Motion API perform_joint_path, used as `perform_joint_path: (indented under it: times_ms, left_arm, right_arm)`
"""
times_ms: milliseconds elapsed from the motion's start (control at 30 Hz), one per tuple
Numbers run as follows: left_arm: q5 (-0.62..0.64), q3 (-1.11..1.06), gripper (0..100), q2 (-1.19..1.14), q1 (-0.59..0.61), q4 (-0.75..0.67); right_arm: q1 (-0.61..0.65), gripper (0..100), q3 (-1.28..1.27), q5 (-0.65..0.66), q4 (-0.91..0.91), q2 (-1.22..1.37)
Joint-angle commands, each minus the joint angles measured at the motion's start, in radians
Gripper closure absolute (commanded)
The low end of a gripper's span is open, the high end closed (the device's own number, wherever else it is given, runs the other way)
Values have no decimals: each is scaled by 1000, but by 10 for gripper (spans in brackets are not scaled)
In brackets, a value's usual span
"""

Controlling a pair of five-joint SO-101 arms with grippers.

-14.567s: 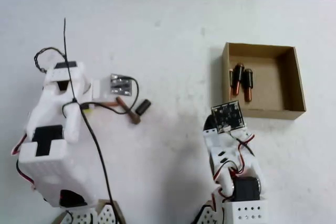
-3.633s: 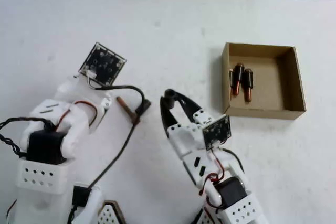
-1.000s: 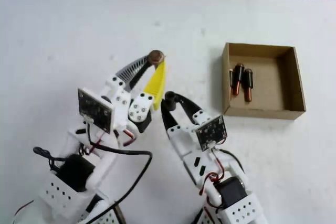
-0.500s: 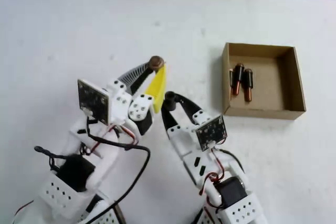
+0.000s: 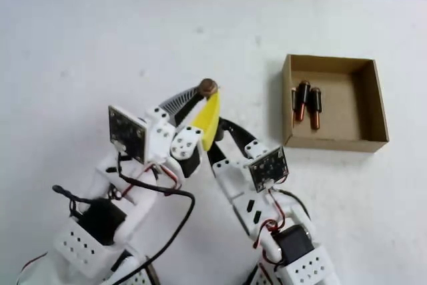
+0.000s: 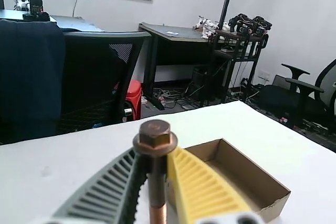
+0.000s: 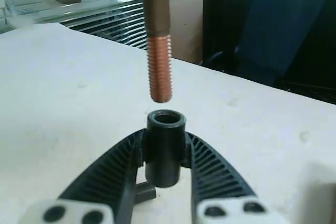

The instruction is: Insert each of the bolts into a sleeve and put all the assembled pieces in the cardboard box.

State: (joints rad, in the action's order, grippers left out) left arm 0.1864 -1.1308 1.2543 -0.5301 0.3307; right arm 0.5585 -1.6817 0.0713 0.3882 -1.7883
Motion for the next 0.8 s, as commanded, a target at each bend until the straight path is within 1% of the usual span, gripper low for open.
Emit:
perform_joint_path:
  times_ms: [0,133,367,600,667,767]
  left_arm:
    - [9,14,977,22,-16,-28]
    - [9,14,977,13,-16,-28]
    - [11,87,977,-114,-16,-28]
    - [12,94,977,-130,-15,-25]
    - [14,94,977,-130,-15,-3]
    - [49,94,977,-131,-13,38]
  right_arm:
    - [-7,981,-8,-8,2,-12]
    - [-7,981,-8,-8,2,-12]
    - [-7,981,-8,-8,4,-12]
    - [-7,981,-8,-6,4,-12]
    - [-7,981,-8,-6,4,-12]
    - [-7,981,-8,-6,4,-12]
